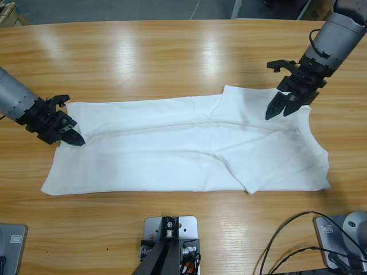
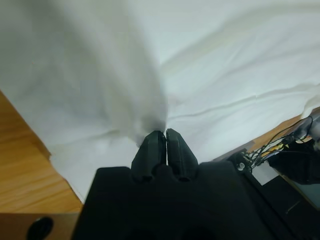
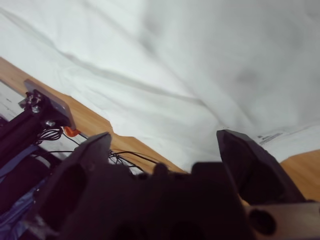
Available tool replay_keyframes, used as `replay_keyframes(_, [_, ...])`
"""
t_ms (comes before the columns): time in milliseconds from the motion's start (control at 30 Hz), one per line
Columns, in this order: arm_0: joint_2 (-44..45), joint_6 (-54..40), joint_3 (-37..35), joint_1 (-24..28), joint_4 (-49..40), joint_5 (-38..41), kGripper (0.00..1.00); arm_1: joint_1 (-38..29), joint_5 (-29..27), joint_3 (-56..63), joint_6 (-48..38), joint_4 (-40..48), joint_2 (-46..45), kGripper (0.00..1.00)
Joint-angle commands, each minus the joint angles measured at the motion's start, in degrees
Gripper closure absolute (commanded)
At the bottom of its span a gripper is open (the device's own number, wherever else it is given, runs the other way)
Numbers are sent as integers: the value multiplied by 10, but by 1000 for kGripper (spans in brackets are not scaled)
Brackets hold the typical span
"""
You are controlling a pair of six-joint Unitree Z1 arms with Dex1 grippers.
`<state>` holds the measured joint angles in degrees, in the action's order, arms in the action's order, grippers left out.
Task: Fold clothes
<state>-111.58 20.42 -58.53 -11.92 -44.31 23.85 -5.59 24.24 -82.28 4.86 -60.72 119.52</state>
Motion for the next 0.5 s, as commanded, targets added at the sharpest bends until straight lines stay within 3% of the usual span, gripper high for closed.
replay_keyframes(33, [1,28,17,-6,-22,11,1000,-12,13,12,-8,-29,-24,133])
replay_keyframes(367, [58,15,21,-6,-24,13,1000,-166,36,-94,-64,-48,1,78])
replay_keyframes(500, [201,7,71,11,35,9,888,-190,33,-130,-67,-71,15,78])
